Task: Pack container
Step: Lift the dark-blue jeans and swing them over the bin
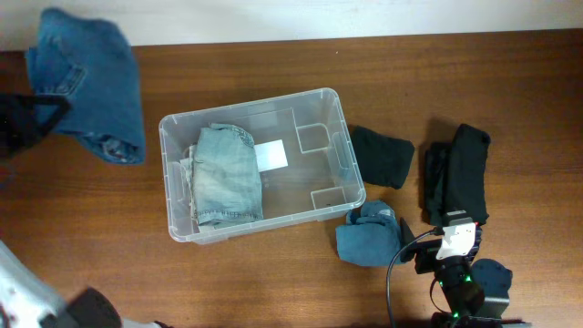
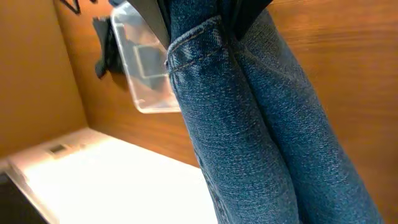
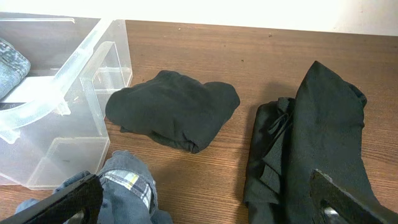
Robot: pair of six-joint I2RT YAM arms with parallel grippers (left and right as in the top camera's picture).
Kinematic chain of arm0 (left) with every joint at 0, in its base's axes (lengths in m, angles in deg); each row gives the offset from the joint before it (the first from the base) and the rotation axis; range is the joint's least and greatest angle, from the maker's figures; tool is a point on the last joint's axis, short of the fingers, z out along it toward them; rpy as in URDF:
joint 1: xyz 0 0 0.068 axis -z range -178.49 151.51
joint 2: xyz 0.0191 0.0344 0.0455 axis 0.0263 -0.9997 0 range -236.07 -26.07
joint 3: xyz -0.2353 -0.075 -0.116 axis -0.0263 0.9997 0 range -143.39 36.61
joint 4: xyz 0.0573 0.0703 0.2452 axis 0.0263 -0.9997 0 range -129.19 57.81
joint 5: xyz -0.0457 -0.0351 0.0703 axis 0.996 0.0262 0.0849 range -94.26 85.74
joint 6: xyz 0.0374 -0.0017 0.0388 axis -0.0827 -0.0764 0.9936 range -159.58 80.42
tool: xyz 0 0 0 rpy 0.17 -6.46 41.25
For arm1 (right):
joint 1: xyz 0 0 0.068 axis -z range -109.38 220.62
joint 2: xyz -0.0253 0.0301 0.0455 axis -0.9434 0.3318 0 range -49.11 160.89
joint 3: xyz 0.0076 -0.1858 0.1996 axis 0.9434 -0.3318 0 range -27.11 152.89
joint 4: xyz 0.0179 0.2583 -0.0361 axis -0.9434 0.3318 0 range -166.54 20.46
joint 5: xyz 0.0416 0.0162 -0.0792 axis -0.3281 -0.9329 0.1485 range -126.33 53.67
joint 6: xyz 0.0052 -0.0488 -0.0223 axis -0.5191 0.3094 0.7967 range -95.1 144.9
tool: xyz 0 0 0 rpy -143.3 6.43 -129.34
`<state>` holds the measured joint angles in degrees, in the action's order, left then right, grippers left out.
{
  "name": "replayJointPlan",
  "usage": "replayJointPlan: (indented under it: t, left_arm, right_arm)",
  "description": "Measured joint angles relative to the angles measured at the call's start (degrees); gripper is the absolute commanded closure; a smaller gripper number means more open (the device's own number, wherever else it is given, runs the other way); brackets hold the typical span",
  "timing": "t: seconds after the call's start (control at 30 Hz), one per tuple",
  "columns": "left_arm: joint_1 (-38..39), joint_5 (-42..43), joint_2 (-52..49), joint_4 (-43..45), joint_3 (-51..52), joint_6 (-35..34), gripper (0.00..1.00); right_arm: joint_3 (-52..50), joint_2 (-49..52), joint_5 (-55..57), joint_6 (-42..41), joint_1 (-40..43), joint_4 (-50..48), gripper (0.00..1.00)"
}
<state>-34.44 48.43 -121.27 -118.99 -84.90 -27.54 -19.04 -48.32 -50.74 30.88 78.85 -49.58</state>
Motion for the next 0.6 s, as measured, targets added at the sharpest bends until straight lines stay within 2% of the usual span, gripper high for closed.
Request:
replayJointPlan:
  t: [0.17, 0.33, 0.4, 0.6]
  left_arm:
    - [9.35, 0.15, 4.39, -2.01, 0.0, -0.74, 1.0]
    - [22.64, -0.22, 4.31, -5.01, 0.0, 1.44, 1.0]
    - [30.34, -1.55, 3.72, -6.93, 0.0, 3.37, 1.0]
    - [41.9, -5.25, 0.35, -10.25, 0.02, 11.06, 1.0]
  right_arm:
    - [0.0, 0.0, 0.0, 0.04, 0.0, 0.0, 0.02]
    - [-0.02, 0.0, 0.0, 0.02, 0.0, 0.0, 0.02]
    - [0.0, 0.0, 0.0, 0.02, 0.0, -0.02, 0.02]
    - [-0.02, 0.0, 0.0, 0.0, 0.0, 0.0, 0.02]
